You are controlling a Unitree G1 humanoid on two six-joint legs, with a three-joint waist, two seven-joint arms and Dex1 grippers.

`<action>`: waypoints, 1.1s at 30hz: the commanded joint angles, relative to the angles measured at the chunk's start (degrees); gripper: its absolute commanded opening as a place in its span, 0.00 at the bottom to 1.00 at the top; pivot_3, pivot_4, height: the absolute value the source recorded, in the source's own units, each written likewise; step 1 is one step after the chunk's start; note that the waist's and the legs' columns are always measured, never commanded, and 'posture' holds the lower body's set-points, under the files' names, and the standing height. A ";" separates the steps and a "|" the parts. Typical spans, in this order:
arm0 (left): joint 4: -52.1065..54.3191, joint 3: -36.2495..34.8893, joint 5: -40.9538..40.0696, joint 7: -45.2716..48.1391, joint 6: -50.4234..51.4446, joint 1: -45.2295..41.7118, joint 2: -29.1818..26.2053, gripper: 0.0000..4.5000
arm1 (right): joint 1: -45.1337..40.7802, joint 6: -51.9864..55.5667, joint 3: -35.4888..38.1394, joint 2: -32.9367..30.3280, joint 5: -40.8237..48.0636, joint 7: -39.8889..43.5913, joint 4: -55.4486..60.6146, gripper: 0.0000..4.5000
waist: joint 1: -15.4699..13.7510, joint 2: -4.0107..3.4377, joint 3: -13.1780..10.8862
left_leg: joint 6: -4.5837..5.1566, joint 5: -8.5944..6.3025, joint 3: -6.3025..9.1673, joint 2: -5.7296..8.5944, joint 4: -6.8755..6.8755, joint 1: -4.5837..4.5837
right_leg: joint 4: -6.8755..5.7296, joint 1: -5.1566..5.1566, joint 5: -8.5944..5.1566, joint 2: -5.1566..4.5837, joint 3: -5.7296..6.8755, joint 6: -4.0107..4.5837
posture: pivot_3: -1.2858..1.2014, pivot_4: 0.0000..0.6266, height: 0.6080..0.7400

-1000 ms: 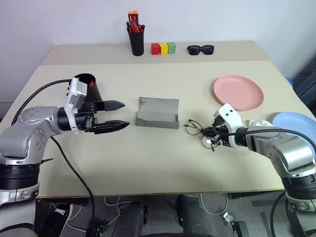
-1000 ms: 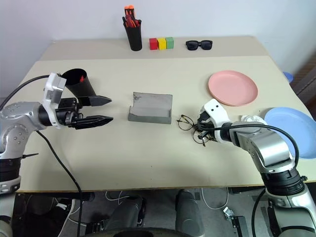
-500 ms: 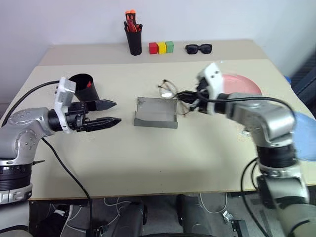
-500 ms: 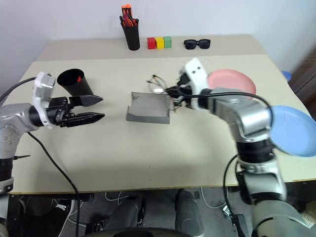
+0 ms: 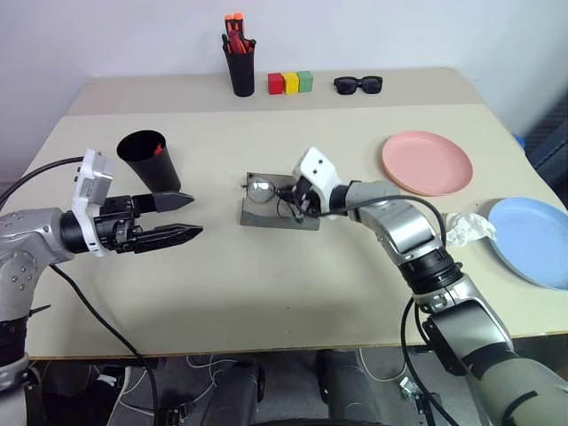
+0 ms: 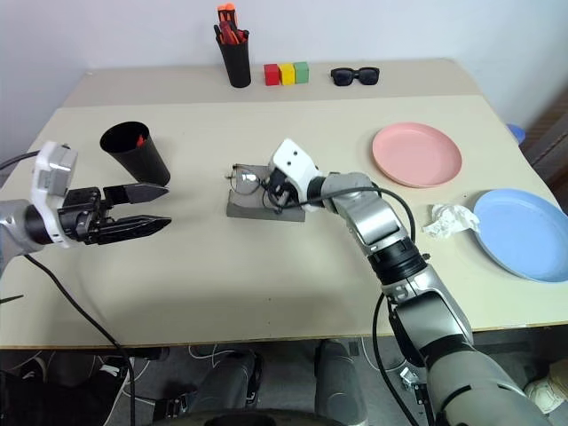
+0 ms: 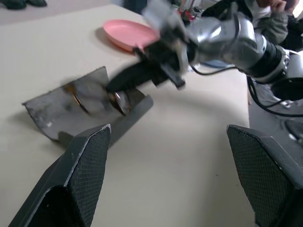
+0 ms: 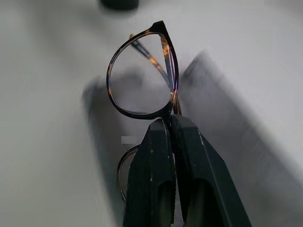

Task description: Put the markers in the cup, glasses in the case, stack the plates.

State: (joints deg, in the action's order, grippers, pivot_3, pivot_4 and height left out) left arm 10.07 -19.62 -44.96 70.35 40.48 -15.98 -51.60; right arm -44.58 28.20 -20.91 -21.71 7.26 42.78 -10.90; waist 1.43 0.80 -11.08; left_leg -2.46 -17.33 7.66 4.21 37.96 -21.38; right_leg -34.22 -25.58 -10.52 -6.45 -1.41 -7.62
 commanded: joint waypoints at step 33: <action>-55.21 17.64 30.17 -26.25 -35.94 -42.98 28.65 0.29 | 17.61 12.38 28.57 -6.67 26.91 6.40 27.44 1.00 | -1.51 0.05 0.06 | -0.05 0.04 0.06 0.06 0.19 0.02 | 0.08 0.20 0.11 -0.01 0.13 0.01 | 0.52 0.24 1.00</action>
State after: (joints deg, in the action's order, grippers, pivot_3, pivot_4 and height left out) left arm -40.19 -1.84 -17.48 47.52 8.69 -56.33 -23.37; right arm -26.76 40.26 6.91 -27.73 32.14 48.89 12.30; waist -0.09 0.85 -11.02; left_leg -2.50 -17.29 7.70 4.28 38.14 -21.36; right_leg -34.16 -25.39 -10.40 -6.48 -1.30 -7.61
